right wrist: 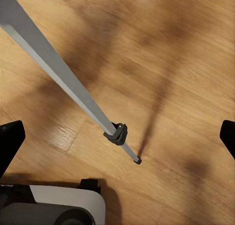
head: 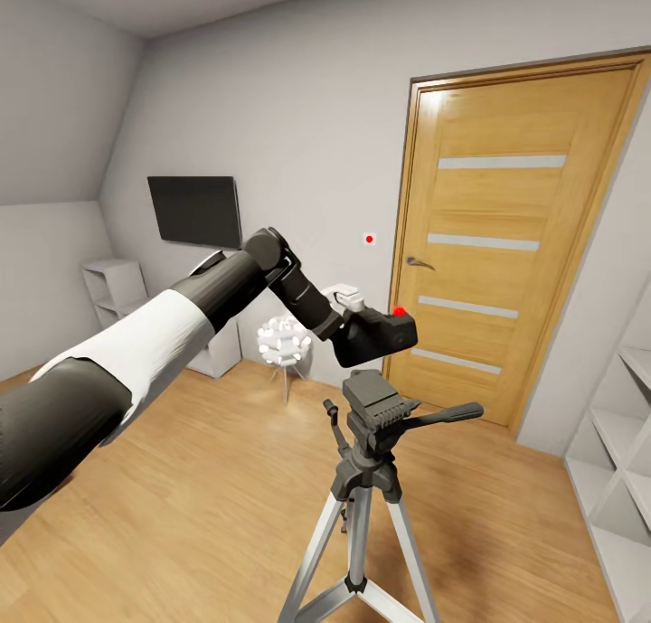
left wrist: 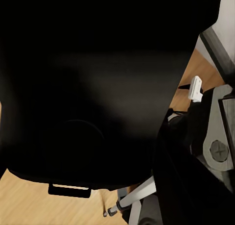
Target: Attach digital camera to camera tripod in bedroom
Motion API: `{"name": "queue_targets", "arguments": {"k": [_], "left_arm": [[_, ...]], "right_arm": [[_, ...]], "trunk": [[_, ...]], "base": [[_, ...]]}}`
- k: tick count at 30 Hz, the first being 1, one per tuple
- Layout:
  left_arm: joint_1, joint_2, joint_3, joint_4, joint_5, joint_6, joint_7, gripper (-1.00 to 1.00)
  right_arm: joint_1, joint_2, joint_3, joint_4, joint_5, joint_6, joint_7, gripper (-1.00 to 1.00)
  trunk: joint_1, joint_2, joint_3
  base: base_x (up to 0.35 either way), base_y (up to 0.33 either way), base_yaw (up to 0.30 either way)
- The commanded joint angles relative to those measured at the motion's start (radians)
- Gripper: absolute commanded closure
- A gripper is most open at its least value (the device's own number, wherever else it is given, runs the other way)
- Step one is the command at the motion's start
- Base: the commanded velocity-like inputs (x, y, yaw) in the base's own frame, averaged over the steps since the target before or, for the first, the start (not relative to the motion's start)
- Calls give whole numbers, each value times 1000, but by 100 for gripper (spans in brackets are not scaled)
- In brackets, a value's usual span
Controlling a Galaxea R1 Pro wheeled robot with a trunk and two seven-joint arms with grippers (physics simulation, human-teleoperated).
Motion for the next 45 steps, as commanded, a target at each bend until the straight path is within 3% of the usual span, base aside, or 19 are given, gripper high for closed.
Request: {"name": "queue_targets", "arguments": {"k": [1,6,13,25,27,35,45], "left_arm": [[0,-1,1,-1,-11,10,-9,100],[0,-2,1,-1,-11,10,-8,100],[0,-2,2,-3,-11,10,-7,100],[0,-1,2,-4,-9,10,-6,100],[0,-1,2,-4,-9,10,-6,100],[0,-1,2,-4,-9,10,-6,100],[0,-1,2,-4,-10,10,-8,100]], "right_arm": [[0,-1,2,1,-2,-3,2,-100],[0,-1,2,2,-2,-8,1,-100],[0,-1,-1,-22,-2,-89,-1,-100],[-1,-1,-1,-253,-4,-109,3,-100],[-1,-1,0,-314,-4,-107,59,-100],[-1,-1,0,-336,-2,-106,207,-100],[0,-1,-2,-390,-3,-97,231,-100]], "trunk": [[0,-1,0],[0,-1,0],[0,-1,0],[0,-1,0],[0,-1,0],[0,-1,0],[0,-1,0]], "base": [[0,0,0],[0,0,0],[0,0,0],[0,0,0],[0,0,0],[0,0,0],[0,0,0]]}}
